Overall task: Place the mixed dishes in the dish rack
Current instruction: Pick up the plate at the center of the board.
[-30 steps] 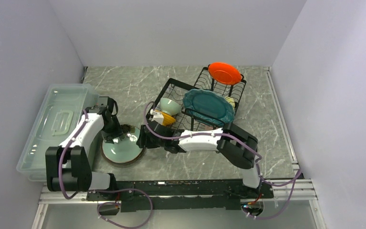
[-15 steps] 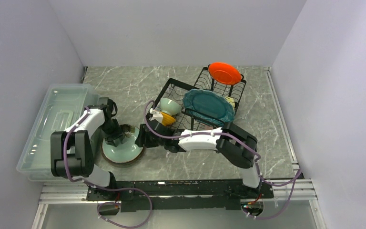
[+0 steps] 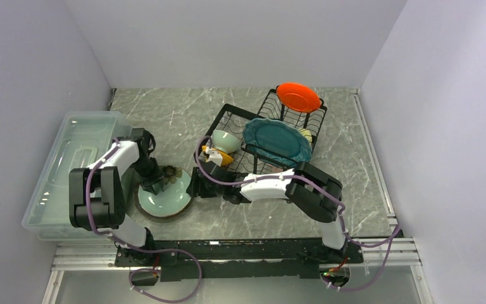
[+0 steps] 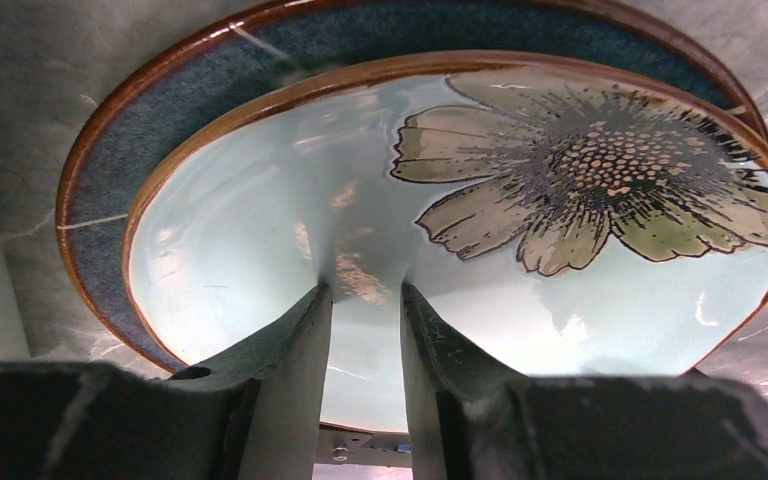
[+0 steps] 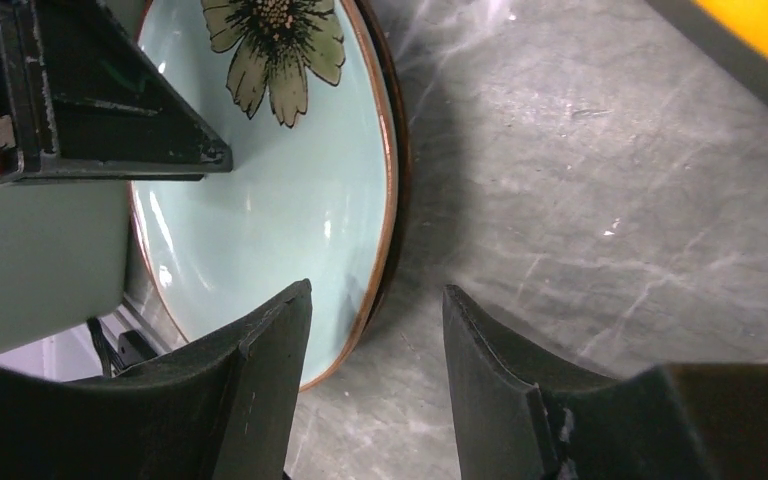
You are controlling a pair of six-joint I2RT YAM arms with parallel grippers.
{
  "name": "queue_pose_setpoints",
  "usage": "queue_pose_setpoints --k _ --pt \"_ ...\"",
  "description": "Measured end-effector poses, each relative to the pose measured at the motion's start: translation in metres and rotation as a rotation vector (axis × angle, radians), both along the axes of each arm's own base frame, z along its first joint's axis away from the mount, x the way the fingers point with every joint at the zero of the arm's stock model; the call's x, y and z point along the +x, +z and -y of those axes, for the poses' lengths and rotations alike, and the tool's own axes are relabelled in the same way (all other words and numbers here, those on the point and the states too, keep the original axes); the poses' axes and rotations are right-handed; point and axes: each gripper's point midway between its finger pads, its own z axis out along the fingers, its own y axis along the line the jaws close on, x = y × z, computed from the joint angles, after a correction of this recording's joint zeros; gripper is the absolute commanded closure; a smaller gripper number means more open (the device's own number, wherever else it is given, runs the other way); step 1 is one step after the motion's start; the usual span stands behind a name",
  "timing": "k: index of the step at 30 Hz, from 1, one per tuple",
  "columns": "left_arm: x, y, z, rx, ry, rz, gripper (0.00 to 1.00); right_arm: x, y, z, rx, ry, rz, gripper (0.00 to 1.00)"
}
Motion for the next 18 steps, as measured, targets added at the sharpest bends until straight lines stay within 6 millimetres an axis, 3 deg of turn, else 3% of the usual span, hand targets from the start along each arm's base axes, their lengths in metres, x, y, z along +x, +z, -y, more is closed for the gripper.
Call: queue_pose_setpoints --k 13,18 --pt "0.0 0.0 0.011 -0.011 -0.037 -0.013 0.66 0.005 0.002 0.0 0.035 -0.008 -0.004 0.5" --pt "0.0 0.0 0.021 -0.014 -0.078 -0.016 0.66 0.007 0.004 -0.001 0.047 -0.011 0.0 0.56"
